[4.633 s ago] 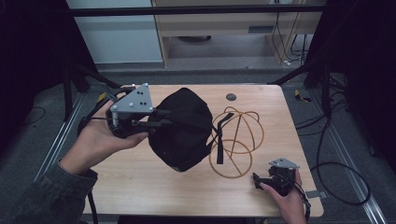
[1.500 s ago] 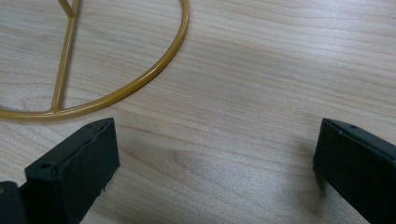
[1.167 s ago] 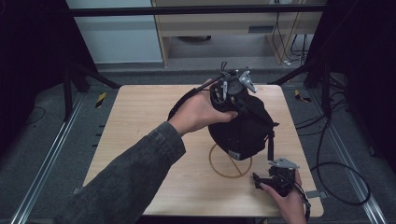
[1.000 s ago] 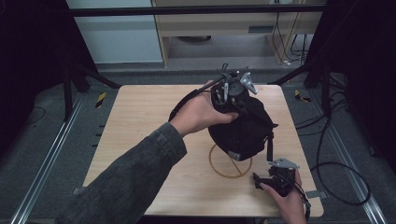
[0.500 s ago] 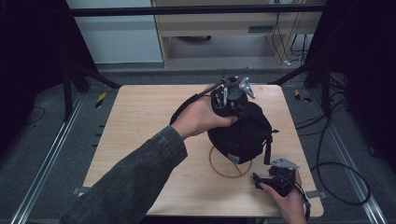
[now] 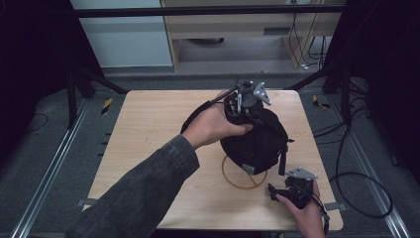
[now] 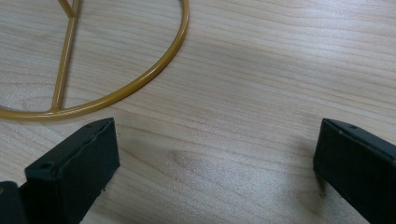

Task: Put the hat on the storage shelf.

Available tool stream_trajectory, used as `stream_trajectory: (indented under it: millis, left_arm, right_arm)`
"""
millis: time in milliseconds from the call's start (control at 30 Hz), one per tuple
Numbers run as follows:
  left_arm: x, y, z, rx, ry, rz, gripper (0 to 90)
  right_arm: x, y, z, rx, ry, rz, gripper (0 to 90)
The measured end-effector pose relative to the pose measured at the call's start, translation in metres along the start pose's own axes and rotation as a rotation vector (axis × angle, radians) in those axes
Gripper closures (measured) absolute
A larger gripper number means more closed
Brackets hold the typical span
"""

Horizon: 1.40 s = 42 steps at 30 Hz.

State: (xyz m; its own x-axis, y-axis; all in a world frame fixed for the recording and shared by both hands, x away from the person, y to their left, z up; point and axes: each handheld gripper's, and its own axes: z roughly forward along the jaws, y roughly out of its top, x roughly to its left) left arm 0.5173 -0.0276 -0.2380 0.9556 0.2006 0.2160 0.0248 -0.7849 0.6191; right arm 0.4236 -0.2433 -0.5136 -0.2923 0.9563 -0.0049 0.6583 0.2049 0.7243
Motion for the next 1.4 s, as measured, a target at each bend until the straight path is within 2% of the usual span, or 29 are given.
stream_trajectory:
  millis: [200, 367, 433, 533, 700, 933, 1000, 1100, 1200, 1400]
  left_arm:
    - [0.000, -0.003, -0.002, -0.015, 0.022, -0.002, 61.9]
    - [0.000, -0.006, -0.006, -0.039, 0.022, -0.003, 57.0]
    - [-0.002, -0.006, -0.010, -0.056, 0.025, -0.003, 52.0]
    - [-0.004, -0.005, -0.012, -0.055, 0.029, 0.007, 50.2]
    - [-0.008, -0.006, -0.014, -0.053, 0.039, 0.013, 40.6]
    - [-0.014, -0.009, -0.018, -0.081, 0.048, 0.007, 26.5]
    - [-0.016, -0.011, -0.020, -0.090, 0.046, -0.005, 19.6]
    - [-0.019, -0.017, -0.024, -0.107, 0.038, -0.013, 13.7]
    - [-0.022, -0.024, -0.027, -0.135, 0.026, -0.023, 10.8]
    - [-0.027, -0.034, -0.028, -0.134, 0.032, -0.029, 6.9]
  right_arm:
    - [0.000, 0.000, 0.000, -0.001, 0.000, 0.002, 0.4]
    - [0.000, 0.000, 0.000, 0.000, 0.000, 0.004, 0.4]
    - [0.000, 0.000, 0.000, 0.000, 0.000, 0.004, 0.4]
    - [0.000, 0.000, 0.000, 0.000, 0.000, 0.004, 0.4]
    - [0.000, 0.000, 0.000, -0.001, 0.001, 0.004, 0.4]
    - [0.000, 0.000, 0.000, -0.001, 0.000, 0.004, 0.4]
    - [0.000, 0.000, 0.000, -0.001, 0.000, 0.004, 0.4]
    - [0.000, 0.000, 0.000, 0.000, 0.000, 0.004, 0.4]
    - [0.000, 0.000, 0.000, 0.000, 0.000, 0.004, 0.4]
    - [0.000, 0.000, 0.000, -0.001, 0.001, 0.004, 0.4]
